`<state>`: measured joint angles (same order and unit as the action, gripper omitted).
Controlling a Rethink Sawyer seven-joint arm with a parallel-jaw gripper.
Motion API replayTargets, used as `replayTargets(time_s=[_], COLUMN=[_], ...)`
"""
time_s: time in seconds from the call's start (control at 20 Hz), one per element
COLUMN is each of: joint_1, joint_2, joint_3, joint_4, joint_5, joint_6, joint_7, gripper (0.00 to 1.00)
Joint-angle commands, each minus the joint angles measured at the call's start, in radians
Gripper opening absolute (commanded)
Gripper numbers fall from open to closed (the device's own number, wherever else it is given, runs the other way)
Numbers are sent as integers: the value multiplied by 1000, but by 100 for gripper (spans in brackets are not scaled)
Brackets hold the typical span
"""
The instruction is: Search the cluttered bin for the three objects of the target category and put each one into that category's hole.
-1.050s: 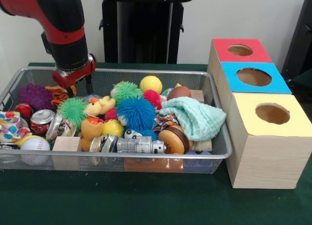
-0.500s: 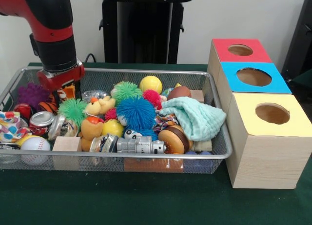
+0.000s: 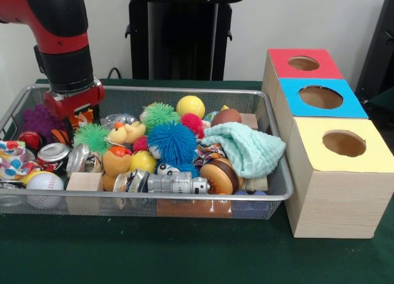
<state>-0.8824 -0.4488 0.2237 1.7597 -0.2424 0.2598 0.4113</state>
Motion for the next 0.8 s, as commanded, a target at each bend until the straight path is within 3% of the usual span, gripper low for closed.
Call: replayTargets(time_s=[0.05, 0.35, 0.8], joint_1=[6, 90, 151], joint_2=[57, 45, -74], joint_3=[121, 25, -58], joint_4=[-17, -19, -7], joint_5=[-2, 13, 9], joint_6=[-21, 139, 216], joint_7=[184, 187, 187], gripper=[100, 100, 100])
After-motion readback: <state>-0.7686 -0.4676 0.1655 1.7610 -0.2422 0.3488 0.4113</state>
